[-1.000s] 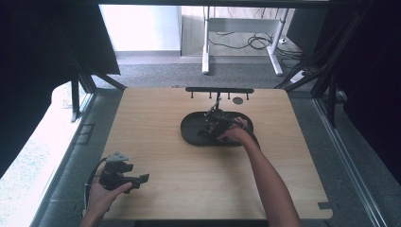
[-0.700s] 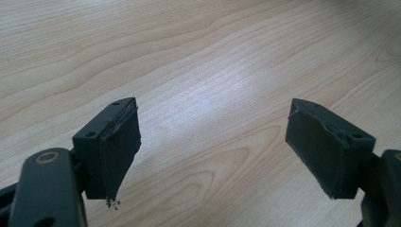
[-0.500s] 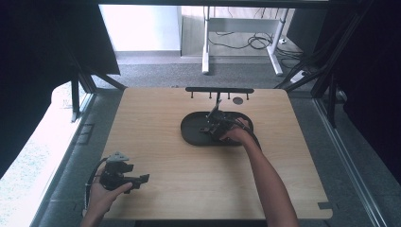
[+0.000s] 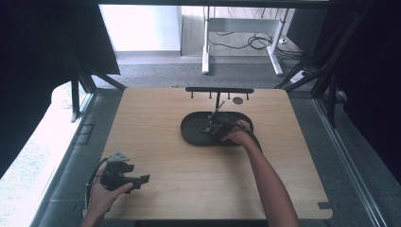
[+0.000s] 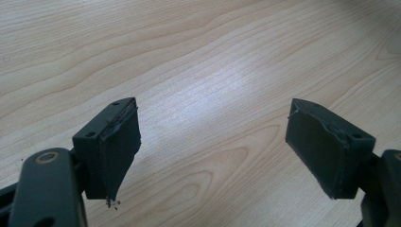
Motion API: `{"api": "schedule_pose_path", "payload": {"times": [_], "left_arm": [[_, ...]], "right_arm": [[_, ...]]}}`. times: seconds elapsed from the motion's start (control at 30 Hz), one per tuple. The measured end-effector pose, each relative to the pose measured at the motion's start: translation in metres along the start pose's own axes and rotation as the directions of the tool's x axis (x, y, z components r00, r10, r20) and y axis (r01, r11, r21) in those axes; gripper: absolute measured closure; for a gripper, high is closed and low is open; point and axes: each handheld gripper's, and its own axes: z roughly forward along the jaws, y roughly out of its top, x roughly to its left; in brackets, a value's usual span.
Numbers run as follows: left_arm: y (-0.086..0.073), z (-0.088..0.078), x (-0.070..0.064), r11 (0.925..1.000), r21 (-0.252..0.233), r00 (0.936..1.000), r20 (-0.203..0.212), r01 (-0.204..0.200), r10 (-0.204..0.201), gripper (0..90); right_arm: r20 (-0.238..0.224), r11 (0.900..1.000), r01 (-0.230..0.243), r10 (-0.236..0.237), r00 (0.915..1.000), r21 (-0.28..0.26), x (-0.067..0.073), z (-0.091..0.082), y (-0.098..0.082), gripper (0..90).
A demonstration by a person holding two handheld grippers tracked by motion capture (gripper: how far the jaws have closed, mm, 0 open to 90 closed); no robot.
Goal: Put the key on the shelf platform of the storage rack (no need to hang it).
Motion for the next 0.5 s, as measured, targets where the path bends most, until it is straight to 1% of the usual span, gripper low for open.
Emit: {"api": "schedule_pose_path", "payload": {"times": [0.03, 0.1, 0.17, 0.2, 0.23, 0.33, 0.4, 0.47, 0.5], "left_arm": [[0.000, 0.000, 0.000, 1.0000, 0.000, 1.0000, 0.000, -0.001, 0.001, 18.9], [0.000, 0.001, 0.000, 1.0000, 0.003, 1.0000, -0.001, 0.001, -0.001, 18.9], [0.000, 0.001, -0.001, 1.0000, 0.004, 1.0000, 0.000, -0.001, 0.001, 18.9], [0.000, 0.001, -0.001, 1.0000, 0.004, 1.0000, 0.000, -0.003, 0.003, 18.9], [0.000, 0.002, -0.001, 1.0000, 0.006, 1.0000, 0.000, -0.007, 0.007, 18.9], [0.000, 0.002, -0.002, 1.0000, 0.007, 1.0000, 0.002, -0.006, 0.006, 18.9], [0.000, 0.002, -0.003, 1.0000, 0.007, 1.0000, 0.002, -0.006, 0.006, 18.9], [0.000, 0.002, -0.003, 1.0000, 0.007, 1.0000, 0.002, -0.006, 0.006, 18.9], [0.000, 0.002, -0.003, 1.0000, 0.007, 1.0000, 0.001, -0.006, 0.006, 18.9]], "right_arm": [[0.000, 1.000, 0.000, 0.000, 1.0000, 0.000, 0.000, 0.000, 0.000, 38.1], [0.021, 0.999, 0.021, -0.021, 0.9996, -0.031, 0.004, -0.009, 0.001, 37.3], [0.038, 0.999, 0.029, -0.028, 0.9989, -0.045, 0.008, -0.015, 0.002, 36.9], [0.051, 0.997, 0.046, -0.043, 0.9978, -0.056, 0.011, -0.019, 0.003, 36.7], [0.053, 0.996, 0.053, -0.049, 0.9974, -0.065, 0.014, -0.023, 0.003, 36.4], [0.055, 0.993, 0.069, -0.064, 0.9964, -0.098, 0.022, -0.036, 0.003, 36.2], [0.050, 0.988, 0.083, -0.077, 0.9958, -0.128, 0.026, -0.044, 0.002, 36.2], [0.045, 0.984, 0.084, -0.078, 0.9959, -0.154, 0.030, -0.054, -0.001, 36.3], [0.037, 0.983, 0.078, -0.073, 0.9967, -0.165, 0.032, -0.057, -0.003, 36.3]]}}
